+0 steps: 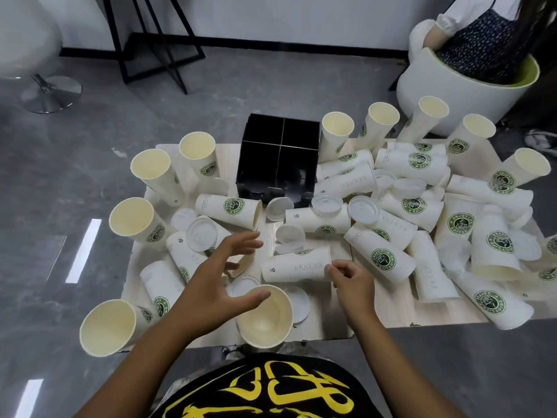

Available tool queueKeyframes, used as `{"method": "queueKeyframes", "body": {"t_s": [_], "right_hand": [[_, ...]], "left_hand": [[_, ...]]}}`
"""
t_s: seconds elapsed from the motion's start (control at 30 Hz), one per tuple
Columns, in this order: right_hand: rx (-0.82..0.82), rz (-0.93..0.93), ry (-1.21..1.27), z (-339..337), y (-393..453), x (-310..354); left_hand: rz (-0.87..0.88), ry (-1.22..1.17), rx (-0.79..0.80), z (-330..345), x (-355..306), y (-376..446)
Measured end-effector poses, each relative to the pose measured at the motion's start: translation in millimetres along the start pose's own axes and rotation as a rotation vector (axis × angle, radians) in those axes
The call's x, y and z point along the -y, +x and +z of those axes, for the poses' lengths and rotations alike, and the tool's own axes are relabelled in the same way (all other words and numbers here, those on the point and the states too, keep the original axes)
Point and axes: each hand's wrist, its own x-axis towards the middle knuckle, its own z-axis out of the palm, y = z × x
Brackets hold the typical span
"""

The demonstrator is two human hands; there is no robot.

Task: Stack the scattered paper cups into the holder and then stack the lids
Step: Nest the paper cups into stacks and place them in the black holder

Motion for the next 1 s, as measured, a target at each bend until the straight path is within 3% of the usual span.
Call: {"method": "queueKeyframes", "body": {"t_s": [0.27,0.47,0.57,0.8,1.0], "right_hand": [[0.06,-0.797,-0.127,-40,-85,138],[0.105,-1.18,-0.095,-68,-148,196],[0.146,-1.211,-0.136,-75,-160,197],[0.223,-1.168,-0.271,-54,-166,157],[0.253,-0.87,-0.255,-29,-166,107]], "left_hand": [[0.087,-0.01,-0.062,-17,-24,12],[0.254,-0.043,-0.109,-36,-61,-5],[0.292,-0.081,-0.091,-36,-63,-18],[0.157,-0.16,0.019,-21,-36,-38],[0.148,-0.11,0.067,-18,-10,-41]]}}
